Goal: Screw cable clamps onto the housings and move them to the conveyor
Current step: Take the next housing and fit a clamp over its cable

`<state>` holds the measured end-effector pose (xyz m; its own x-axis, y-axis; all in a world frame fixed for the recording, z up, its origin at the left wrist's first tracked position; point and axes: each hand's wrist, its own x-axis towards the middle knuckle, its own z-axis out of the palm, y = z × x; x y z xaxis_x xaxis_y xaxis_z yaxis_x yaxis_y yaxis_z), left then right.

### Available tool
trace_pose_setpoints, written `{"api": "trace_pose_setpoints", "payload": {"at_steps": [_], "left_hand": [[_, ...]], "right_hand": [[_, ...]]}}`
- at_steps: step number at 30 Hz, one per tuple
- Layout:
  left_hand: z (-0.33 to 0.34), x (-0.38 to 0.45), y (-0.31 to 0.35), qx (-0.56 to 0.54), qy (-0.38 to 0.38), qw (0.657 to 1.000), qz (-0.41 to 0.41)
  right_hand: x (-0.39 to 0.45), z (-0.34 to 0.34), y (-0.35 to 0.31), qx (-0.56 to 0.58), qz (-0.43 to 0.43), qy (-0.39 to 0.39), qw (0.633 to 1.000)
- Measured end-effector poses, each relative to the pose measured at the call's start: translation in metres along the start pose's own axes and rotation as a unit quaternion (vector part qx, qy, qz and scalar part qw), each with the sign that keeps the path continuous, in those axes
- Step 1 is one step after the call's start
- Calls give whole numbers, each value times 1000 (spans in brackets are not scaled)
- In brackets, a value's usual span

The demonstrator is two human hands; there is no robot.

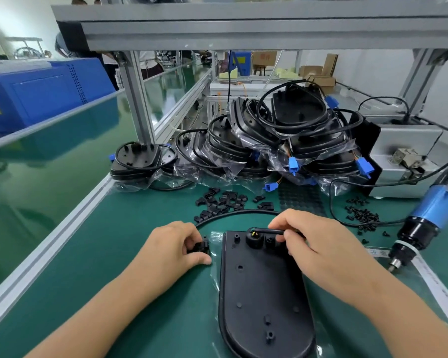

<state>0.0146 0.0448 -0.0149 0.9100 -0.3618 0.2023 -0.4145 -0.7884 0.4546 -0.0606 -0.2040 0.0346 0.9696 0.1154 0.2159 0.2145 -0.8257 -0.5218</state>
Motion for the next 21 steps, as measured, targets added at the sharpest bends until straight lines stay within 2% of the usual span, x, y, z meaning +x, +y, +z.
{"api": "trace_pose_setpoints", "payload": {"at_steps": [5, 10, 13, 16, 18, 21], "left_hand": [[-2, 3, 5, -7, 39, 999, 5], [-4, 7, 17, -101, 144, 984, -12], [-6, 11, 27, -116, 196, 974, 16], [-8, 16, 37, -119, 225, 966, 31], [-10, 18, 40, -145, 225, 963, 27], [-11, 21, 40, -183, 189, 964, 18]], "right_hand": [[-1, 2, 0, -10, -6, 6, 1000], [14, 7, -16, -4, -75, 86, 993], [42, 18, -34, 35, -84, 33, 995], [70, 27, -44, 80, -43, -28, 995], [82, 27, -40, 146, -26, -34, 988], [88, 25, -29, 184, -28, -48, 981]]}}
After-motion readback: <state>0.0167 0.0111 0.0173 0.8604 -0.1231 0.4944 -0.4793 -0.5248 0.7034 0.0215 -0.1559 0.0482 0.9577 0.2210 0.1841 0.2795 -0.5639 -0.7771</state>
